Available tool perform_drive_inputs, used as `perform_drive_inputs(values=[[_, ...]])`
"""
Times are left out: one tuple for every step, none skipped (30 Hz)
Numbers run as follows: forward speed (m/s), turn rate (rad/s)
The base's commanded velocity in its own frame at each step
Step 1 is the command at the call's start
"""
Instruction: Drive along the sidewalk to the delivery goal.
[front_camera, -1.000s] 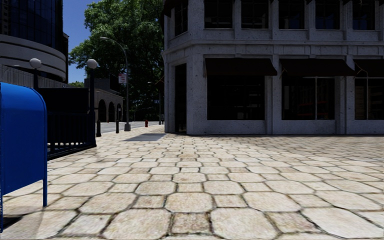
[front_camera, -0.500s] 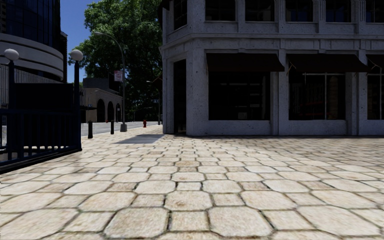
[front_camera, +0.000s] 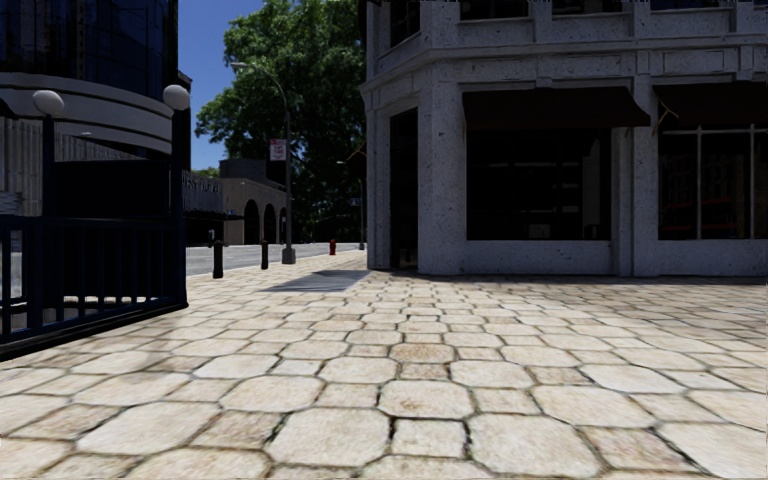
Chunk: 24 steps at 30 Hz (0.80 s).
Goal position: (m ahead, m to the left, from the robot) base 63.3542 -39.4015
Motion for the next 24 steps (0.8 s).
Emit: perform_drive_inputs(values=[[1.49, 0.06], [1.49, 0.02], [1.49, 0.01], [1.49, 0.0], [1.49, 0.0], [1.49, 0.0], [1.49, 0.0], [1.49, 0.0], [1.49, 0.0], [1.49, 0.0], [1.49, 0.0], [1.49, 0.0], [1.49, 0.0], [1.49, 0.0], [1.49, 0.0], [1.49, 0.0], [1.49, 0.0], [1.49, 0.01], [1.49, 0.07], [1.49, 0.16], [1.49, 0.25], [1.49, 0.34], [1.49, 0.5], [1.49, 0.52]])
